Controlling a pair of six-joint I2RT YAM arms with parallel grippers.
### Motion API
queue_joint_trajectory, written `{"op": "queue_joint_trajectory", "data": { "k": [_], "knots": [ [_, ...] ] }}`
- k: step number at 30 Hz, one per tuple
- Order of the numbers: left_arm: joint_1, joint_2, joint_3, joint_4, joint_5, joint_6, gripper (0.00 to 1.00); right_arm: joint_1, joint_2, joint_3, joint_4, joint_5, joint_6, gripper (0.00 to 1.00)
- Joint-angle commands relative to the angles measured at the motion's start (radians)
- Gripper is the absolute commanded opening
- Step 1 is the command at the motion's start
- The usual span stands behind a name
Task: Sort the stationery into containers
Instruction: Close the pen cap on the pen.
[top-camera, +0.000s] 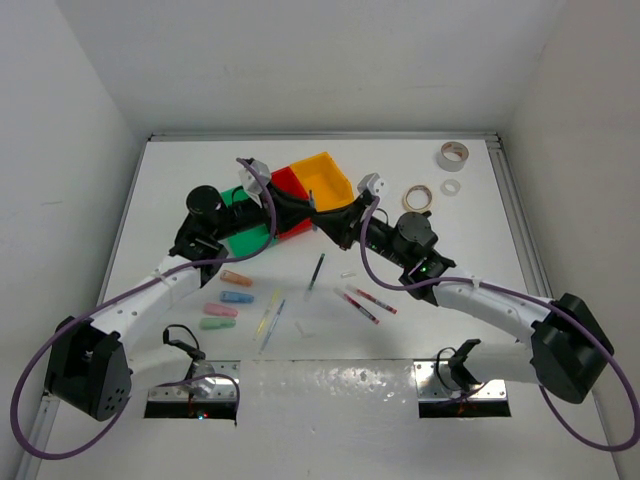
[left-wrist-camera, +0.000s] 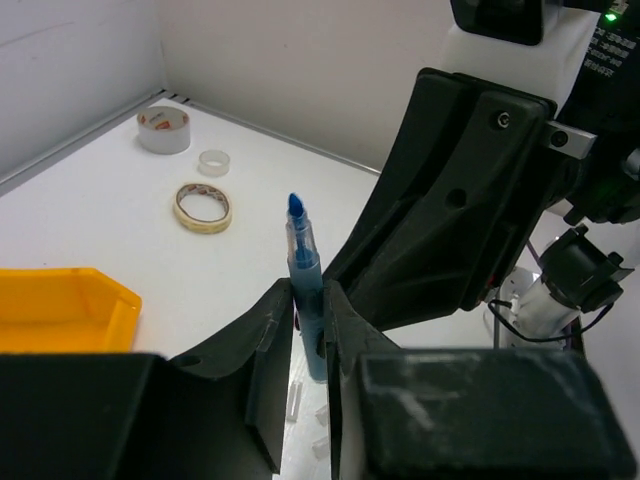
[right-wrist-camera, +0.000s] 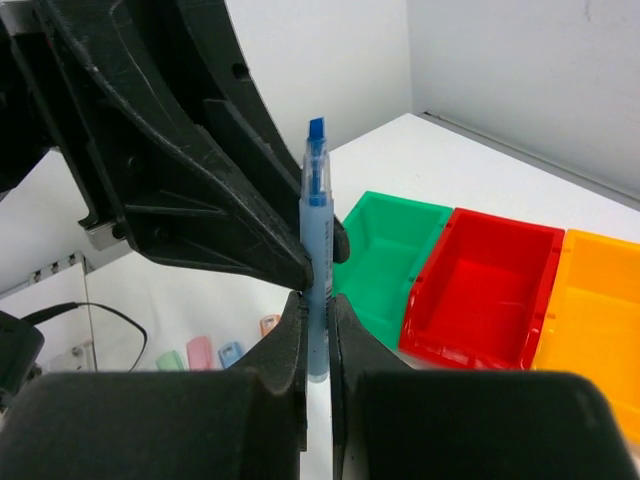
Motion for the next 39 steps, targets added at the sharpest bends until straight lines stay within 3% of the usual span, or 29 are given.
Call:
{"op": "queue_joint_trajectory", "data": {
  "k": [1,6,10,14,18,22,24,25,26,28,29,32,33,35,36,38,39],
  "knots": [
    [-0.002,0.0,-0.015,0.073,-0.026,-0.025,0.12,0.014,0.008,-0.003,0.08,-0.012,-0.011,0.0],
    [-0.002,-0.003,-0.022,0.077,-0.052,-0.03,0.09,0.019,0.016,-0.001,0.091,-0.02,-0.006,0.0],
    [-0.005,-0.003,-0.021,0.065,-0.078,-0.031,0.31,0.019,0.025,0.006,0.095,-0.025,-0.003,0.0],
    [-0.005,-0.003,-0.024,0.068,-0.093,-0.037,0.32,0.023,0.03,0.008,0.111,-0.026,0.006,0.0],
    [-0.006,-0.005,-0.028,0.076,-0.093,-0.037,0.24,0.023,0.033,0.012,0.118,-0.029,0.011,0.0],
    [-0.005,-0.008,-0.031,0.083,-0.097,-0.036,0.03,0.026,0.041,0.016,0.099,-0.039,0.012,0.0],
    [-0.006,-0.012,-0.038,0.082,-0.104,-0.034,0.0,0.026,0.041,0.009,0.1,-0.034,0.015,0.0],
    [-0.005,-0.012,-0.036,0.08,-0.109,-0.033,0.0,0.025,0.037,0.006,0.095,-0.029,0.014,0.22],
    [-0.005,-0.016,-0.036,0.065,-0.126,-0.028,0.0,0.023,0.033,0.003,0.088,-0.032,0.005,0.35],
    [-0.005,-0.019,-0.025,0.013,-0.147,0.019,0.0,0.011,0.004,0.008,-0.015,-0.04,-0.024,0.48],
    [-0.002,-0.023,-0.006,-0.087,-0.185,0.051,0.0,-0.016,-0.015,0.014,-0.068,-0.058,-0.035,0.64],
    [0.009,-0.043,0.033,-0.325,-0.311,0.18,0.0,-0.107,-0.079,0.064,-0.381,-0.11,-0.107,0.86],
    [0.015,-0.051,0.034,-0.37,-0.348,0.188,0.0,-0.128,-0.085,0.104,-0.562,-0.167,-0.147,0.88],
    [0.029,-0.08,0.03,-0.459,-0.447,0.248,0.0,-0.185,-0.053,0.159,-0.743,-0.183,-0.304,0.88],
    [0.029,-0.088,0.028,-0.481,-0.481,0.25,0.0,-0.194,-0.027,0.23,-0.944,-0.152,-0.389,0.78],
    [0.031,-0.114,0.018,-0.515,-0.55,0.245,0.0,-0.214,0.078,0.334,-1.082,-0.103,-0.497,0.56],
    [0.029,-0.124,0.012,-0.515,-0.561,0.24,0.0,-0.222,0.114,0.36,-1.156,-0.094,-0.514,0.31]
  ]
}}
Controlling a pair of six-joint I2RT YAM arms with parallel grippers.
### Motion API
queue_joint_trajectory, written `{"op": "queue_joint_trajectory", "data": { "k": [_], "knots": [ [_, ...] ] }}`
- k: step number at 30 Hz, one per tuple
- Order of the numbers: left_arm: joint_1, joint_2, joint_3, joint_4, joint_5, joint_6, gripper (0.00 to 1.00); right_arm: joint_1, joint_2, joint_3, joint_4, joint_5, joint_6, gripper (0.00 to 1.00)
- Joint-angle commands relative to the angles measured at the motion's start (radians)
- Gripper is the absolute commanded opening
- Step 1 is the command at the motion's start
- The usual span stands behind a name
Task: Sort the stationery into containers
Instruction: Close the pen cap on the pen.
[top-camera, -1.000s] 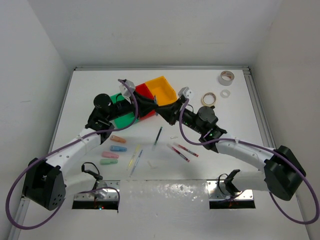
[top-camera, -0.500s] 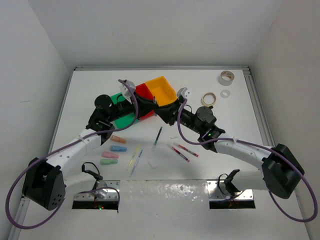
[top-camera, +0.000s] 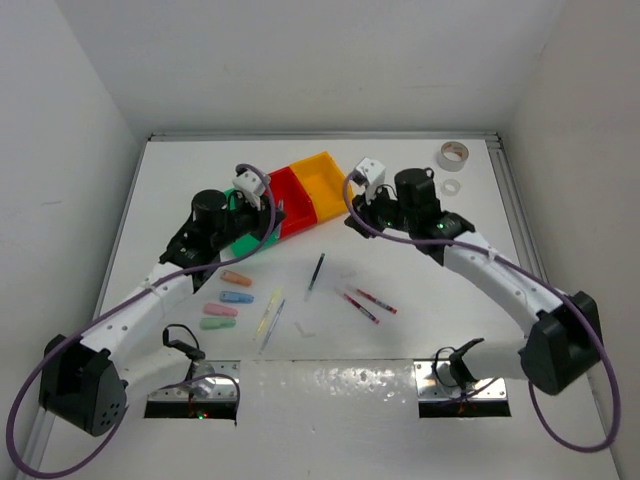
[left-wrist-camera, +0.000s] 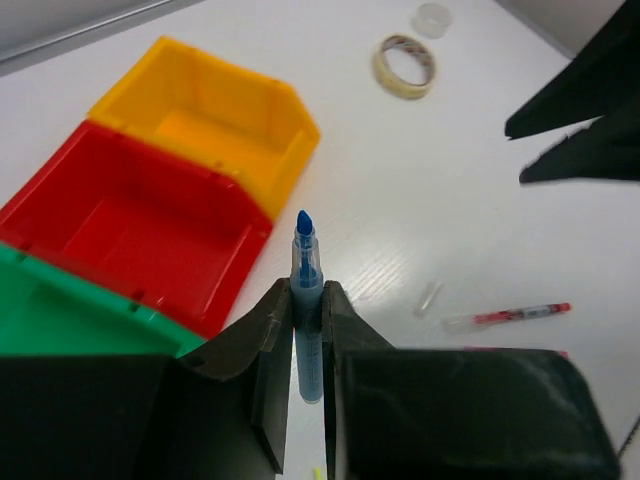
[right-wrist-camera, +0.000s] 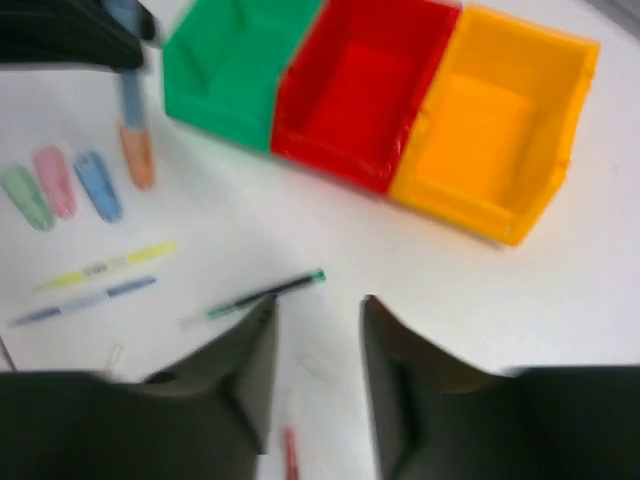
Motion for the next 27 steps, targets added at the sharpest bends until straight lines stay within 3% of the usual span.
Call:
{"op": "queue_joint_trajectory", "data": {
  "k": [1,2,7,9,12,18,27],
  "knots": [
    [0.009,-0.068,0.011,-0.086,-0.147,0.045,0.0,-0.02,0.127,0.128,-0.39,0.014,-0.216,0.24],
    [0.009,-0.088,0.006,-0.086,-0.159,0.044,0.0,-0.023,0.173,0.134,-0.385,0.021,-0.231,0.24],
    [0.011,-0.13,-0.03,-0.133,-0.22,0.039,0.0,0.013,0.247,0.072,-0.306,0.026,-0.52,0.52],
    [0.011,-0.141,-0.043,-0.135,-0.262,0.041,0.0,0.036,0.276,0.059,-0.28,-0.032,-0.607,0.56],
    [0.012,-0.144,-0.05,-0.133,-0.286,0.042,0.0,0.058,0.313,0.067,-0.244,-0.057,-0.618,0.55],
    [0.015,-0.141,-0.061,-0.118,-0.288,0.048,0.0,0.081,0.443,0.133,-0.303,-0.051,-0.636,0.43],
    [0.015,-0.13,-0.066,-0.106,-0.309,0.05,0.0,0.115,0.488,0.113,-0.286,-0.037,-0.662,0.42]
  ]
}}
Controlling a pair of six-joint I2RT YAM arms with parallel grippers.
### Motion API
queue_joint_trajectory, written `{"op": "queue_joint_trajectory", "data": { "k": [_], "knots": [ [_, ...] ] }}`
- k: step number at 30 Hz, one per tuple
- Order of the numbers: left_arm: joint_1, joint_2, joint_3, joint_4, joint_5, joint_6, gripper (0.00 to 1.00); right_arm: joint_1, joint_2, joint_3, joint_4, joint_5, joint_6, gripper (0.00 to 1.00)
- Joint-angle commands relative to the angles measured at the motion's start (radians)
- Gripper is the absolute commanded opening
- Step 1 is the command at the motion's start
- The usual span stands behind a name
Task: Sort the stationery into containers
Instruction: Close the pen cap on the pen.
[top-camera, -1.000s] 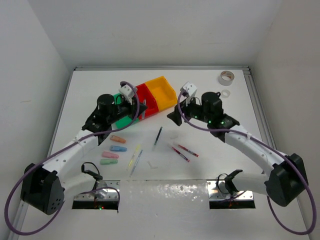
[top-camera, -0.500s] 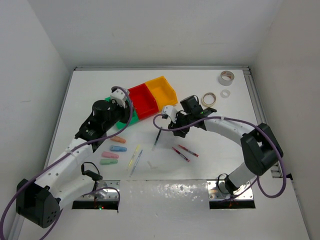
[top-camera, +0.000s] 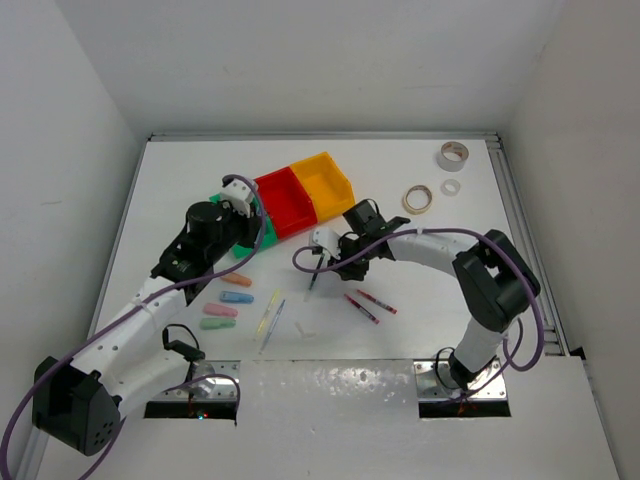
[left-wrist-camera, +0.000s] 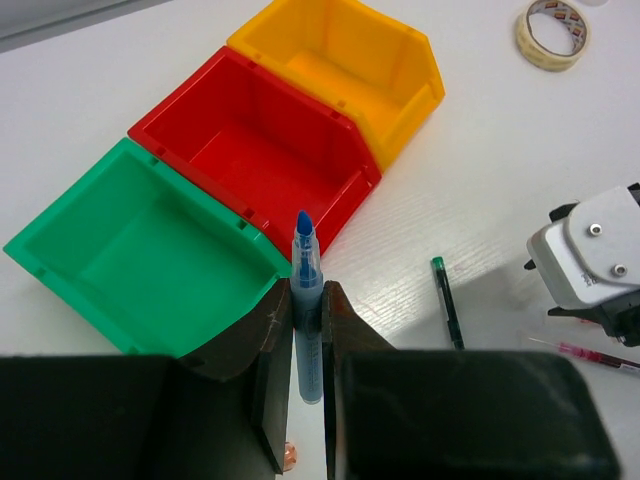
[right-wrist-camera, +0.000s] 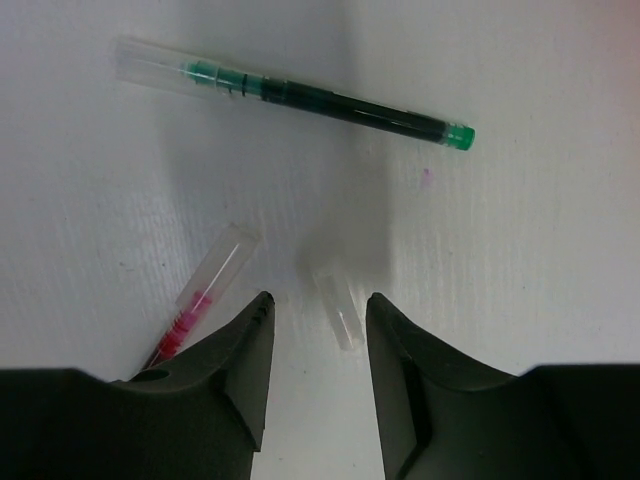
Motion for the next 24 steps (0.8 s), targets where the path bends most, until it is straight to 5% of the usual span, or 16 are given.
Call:
{"op": "queue_joint_trajectory", "data": {
  "k": [1,14,19,24],
  "knots": [
    [0.008,-0.003,-0.003,0.04,-0.014,-0.004,0.0,0.009,0.018,0.026,0.023,-0.01,-0.027,0.41],
    [0.01,0.0,-0.008,0.038,-0.027,-0.026,0.0,0.009,0.062,0.008,0.074,0.045,-0.024,0.35],
    [0.01,0.001,-0.008,0.077,-0.021,-0.029,0.0,0.008,0.09,0.011,0.075,0.076,-0.018,0.24],
    [0.01,0.001,-0.006,0.075,-0.031,-0.023,0.0,0.007,0.072,-0.001,0.071,0.102,-0.016,0.31]
  ]
}}
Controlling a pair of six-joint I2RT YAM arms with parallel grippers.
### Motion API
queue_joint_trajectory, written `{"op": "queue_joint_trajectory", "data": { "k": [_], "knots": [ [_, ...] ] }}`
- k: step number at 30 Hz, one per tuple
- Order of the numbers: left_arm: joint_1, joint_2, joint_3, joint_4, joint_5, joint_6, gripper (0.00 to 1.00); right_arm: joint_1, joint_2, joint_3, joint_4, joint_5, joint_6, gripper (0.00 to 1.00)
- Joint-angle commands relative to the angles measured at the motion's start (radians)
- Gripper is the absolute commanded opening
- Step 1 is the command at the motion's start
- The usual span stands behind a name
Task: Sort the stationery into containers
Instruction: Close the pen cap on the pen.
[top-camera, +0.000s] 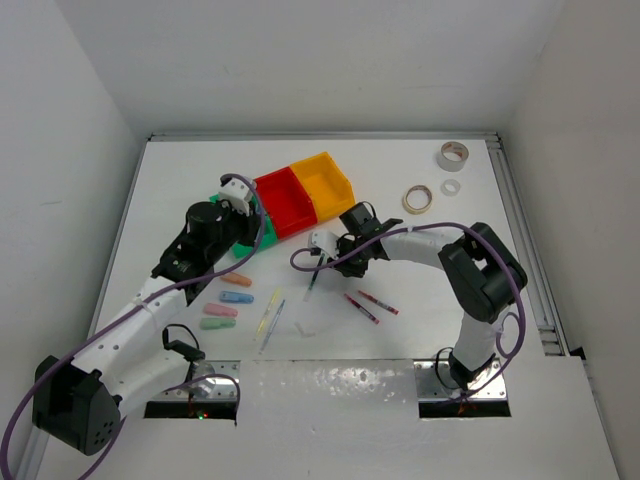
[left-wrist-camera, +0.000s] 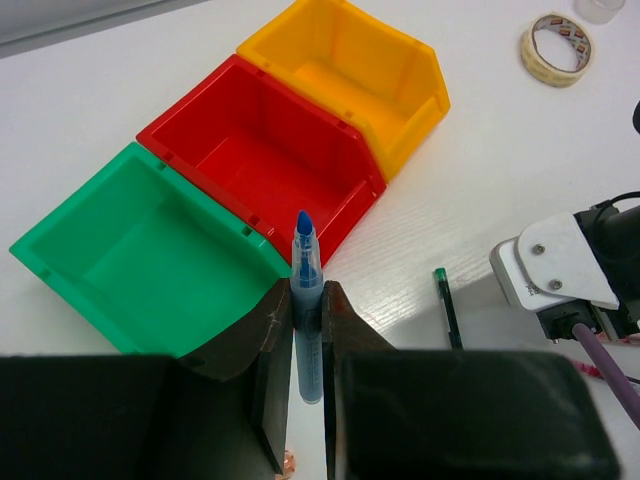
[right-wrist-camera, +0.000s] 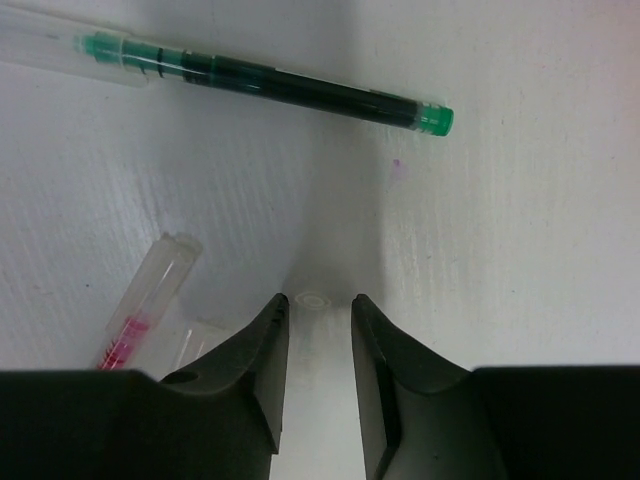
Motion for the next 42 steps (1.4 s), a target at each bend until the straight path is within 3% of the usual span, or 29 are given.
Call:
{"op": "queue_joint_trajectory", "data": {
  "k": [1,13,18,28,30,33,35,42],
  "knots": [
    [0.011,-0.002,0.0,0.051,-0.009,-0.007,0.0,-0.002,-0.021,-0.01,0.013,0.023,-0.01,0.32],
    [0.012,0.005,0.005,0.054,-0.002,-0.007,0.0,-0.01,-0.015,-0.019,-0.033,0.049,0.042,0.32],
    [0.011,0.013,0.017,0.053,0.006,-0.003,0.0,-0.008,-0.018,-0.01,-0.053,0.057,0.054,0.43],
    [0.011,0.022,0.026,0.048,0.009,-0.001,0.0,-0.01,-0.012,-0.01,-0.07,0.07,0.066,0.36],
    [0.012,0.022,0.026,0.049,0.009,0.0,0.0,-0.01,-0.009,-0.01,-0.071,0.075,0.071,0.33],
    [0.012,0.022,0.026,0.051,0.014,-0.001,0.0,-0.008,-0.004,-0.007,-0.073,0.08,0.077,0.17],
    [0.012,0.025,0.026,0.054,0.017,-0.001,0.0,-0.008,-0.005,-0.007,-0.063,0.09,0.089,0.0],
    [0.008,0.025,0.014,0.069,0.101,0.037,0.0,-0.068,-0.148,-0.041,0.103,0.012,0.289,0.0]
  ]
}}
